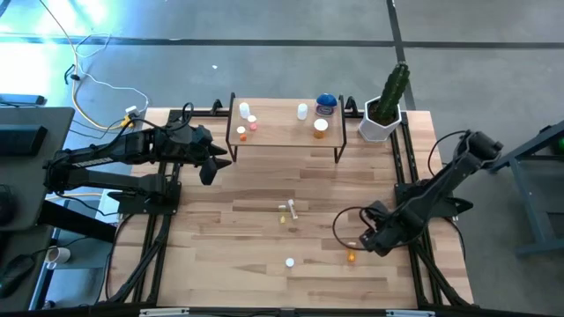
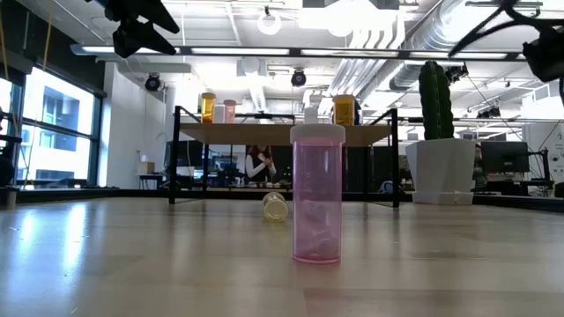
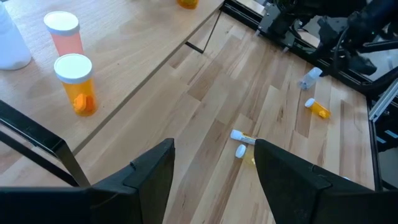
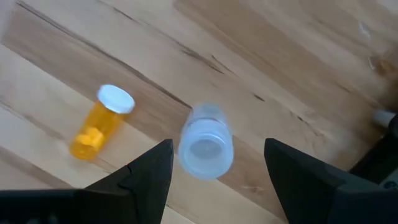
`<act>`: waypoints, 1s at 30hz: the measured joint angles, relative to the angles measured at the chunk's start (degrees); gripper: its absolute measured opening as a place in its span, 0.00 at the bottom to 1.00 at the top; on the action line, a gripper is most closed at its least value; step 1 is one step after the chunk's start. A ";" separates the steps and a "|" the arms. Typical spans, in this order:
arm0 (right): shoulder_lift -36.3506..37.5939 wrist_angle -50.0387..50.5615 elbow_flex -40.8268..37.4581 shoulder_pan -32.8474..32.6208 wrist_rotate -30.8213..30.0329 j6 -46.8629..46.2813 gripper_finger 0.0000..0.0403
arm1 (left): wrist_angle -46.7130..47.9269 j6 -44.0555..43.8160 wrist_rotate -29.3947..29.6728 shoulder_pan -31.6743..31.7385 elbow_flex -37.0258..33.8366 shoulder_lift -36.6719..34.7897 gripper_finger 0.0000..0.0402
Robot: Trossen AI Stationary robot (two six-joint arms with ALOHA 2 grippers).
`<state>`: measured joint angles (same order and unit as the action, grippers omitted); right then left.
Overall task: Pick and place medicine bottles onto shelf by color
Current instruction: Put the transparent pill bottle on the shelf
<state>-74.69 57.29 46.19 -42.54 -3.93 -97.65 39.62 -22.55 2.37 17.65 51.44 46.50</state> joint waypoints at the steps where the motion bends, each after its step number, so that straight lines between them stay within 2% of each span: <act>1: -0.55 -0.03 0.00 0.00 0.54 -0.01 0.60 | 0.00 0.00 0.00 0.00 -0.02 0.00 0.53; 10: -3.66 -2.85 0.00 0.00 1.63 -0.04 0.57 | 0.00 0.07 0.00 0.00 0.00 0.00 0.53; 19: -3.69 -3.36 0.00 0.03 2.86 0.04 0.33 | -0.01 0.15 1.27 -0.01 -0.01 0.00 0.53; 22: -3.63 -3.27 0.14 0.04 3.58 0.25 0.29 | -0.02 0.10 1.31 -0.02 -0.01 0.00 0.53; 30: -3.70 -1.02 4.99 3.29 4.23 6.84 0.32 | 0.00 -2.50 1.31 -0.01 -0.01 0.00 0.53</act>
<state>-78.39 56.27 51.19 -39.26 0.30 -90.81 39.61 -25.04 3.68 17.64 51.43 46.50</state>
